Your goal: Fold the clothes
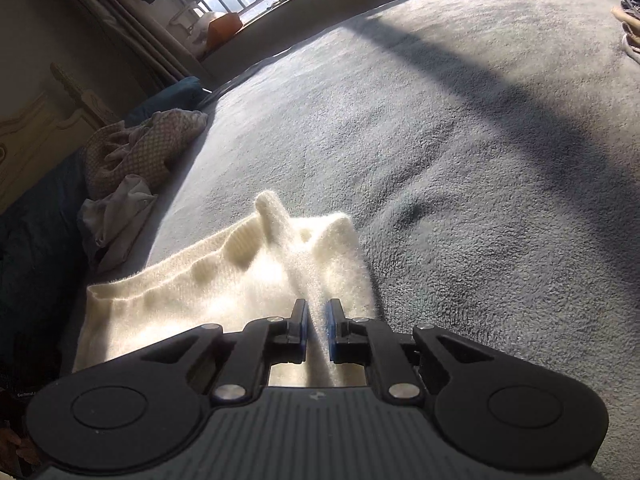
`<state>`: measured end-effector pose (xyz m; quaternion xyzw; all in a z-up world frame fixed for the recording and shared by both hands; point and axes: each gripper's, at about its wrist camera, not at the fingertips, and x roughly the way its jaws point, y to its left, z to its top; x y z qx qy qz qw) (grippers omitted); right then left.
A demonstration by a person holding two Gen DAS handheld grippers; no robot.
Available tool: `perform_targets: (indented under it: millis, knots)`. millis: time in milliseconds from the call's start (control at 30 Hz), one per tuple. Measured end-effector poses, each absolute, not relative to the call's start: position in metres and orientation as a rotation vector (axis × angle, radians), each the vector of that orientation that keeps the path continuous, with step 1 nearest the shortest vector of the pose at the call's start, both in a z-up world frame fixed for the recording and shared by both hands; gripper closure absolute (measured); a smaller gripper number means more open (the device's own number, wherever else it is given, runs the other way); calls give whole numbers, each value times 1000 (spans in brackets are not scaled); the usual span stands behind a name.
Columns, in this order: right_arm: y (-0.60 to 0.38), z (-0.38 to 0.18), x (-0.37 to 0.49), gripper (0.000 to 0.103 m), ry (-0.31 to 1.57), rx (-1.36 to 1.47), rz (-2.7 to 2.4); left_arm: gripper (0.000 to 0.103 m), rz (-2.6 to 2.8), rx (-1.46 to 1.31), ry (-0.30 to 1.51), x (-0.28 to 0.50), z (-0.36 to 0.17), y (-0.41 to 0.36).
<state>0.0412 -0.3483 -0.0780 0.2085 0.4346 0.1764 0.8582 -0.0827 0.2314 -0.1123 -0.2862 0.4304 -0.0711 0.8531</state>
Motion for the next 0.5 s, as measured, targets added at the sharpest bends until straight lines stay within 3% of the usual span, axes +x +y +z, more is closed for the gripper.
perform_targets:
  millis: [167,300,500]
  knots:
    - [-351,-75,35,93,903,418,373,89,-177,-555,901,-77,-105,231]
    - [-349,-65,40,87,943,379,372,71,-166,-498,870,-73,-93,234]
    - [-313,-20,50,85,859,117,466,59,-179,-386,772,-44,-74,229]
